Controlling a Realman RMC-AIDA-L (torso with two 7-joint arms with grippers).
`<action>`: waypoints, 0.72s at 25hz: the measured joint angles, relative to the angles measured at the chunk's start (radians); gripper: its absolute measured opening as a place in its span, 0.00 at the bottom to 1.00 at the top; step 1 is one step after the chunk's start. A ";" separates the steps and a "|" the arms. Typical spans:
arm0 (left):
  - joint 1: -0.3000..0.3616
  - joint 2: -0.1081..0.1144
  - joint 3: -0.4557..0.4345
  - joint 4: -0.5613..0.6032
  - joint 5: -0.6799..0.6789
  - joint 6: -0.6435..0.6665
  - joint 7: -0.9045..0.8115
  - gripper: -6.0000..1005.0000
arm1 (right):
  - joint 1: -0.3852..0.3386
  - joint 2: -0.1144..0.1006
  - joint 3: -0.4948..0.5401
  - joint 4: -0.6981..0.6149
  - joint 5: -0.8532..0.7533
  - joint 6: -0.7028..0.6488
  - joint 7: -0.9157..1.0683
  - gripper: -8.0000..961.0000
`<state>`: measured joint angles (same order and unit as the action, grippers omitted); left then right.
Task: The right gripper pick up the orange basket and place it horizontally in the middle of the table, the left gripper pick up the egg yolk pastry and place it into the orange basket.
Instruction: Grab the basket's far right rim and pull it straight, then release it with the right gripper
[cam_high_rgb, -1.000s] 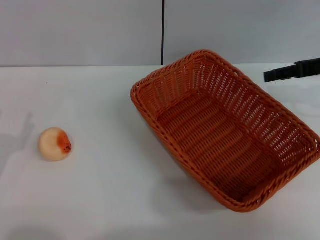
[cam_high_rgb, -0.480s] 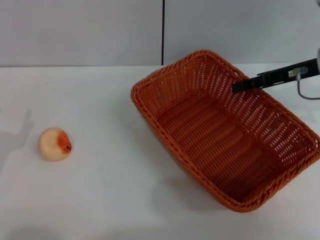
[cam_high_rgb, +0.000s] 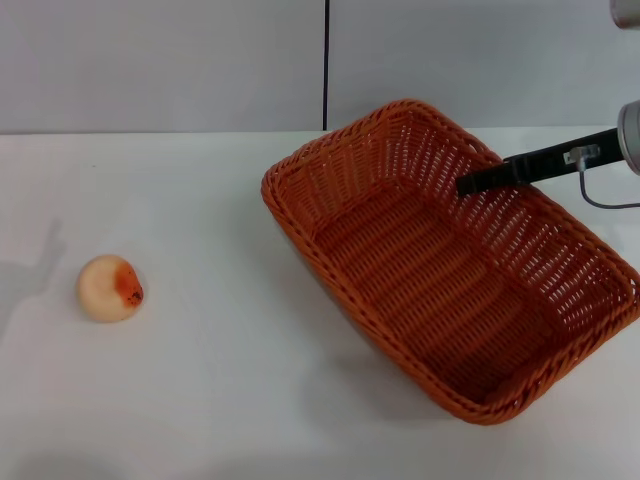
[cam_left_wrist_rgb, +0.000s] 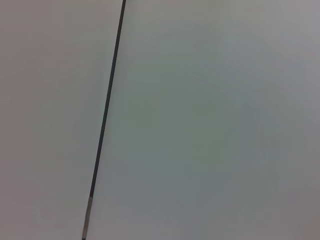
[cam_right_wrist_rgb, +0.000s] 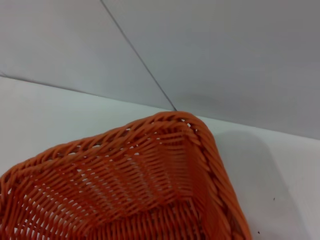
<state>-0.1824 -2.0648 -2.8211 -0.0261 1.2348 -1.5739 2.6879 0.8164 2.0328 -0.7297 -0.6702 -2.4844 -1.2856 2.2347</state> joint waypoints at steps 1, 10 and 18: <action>-0.001 0.000 0.000 0.000 0.000 0.002 0.000 0.79 | 0.000 0.000 0.000 0.004 0.000 0.004 -0.002 0.65; -0.005 0.000 0.000 0.000 0.000 0.010 0.000 0.79 | 0.009 0.004 -0.011 0.043 0.001 0.030 -0.002 0.64; -0.005 0.000 0.000 0.000 0.000 0.010 0.000 0.79 | 0.007 0.004 -0.011 0.028 0.001 0.025 0.003 0.42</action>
<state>-0.1871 -2.0647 -2.8210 -0.0260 1.2348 -1.5640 2.6874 0.8233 2.0372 -0.7411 -0.6420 -2.4834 -1.2602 2.2377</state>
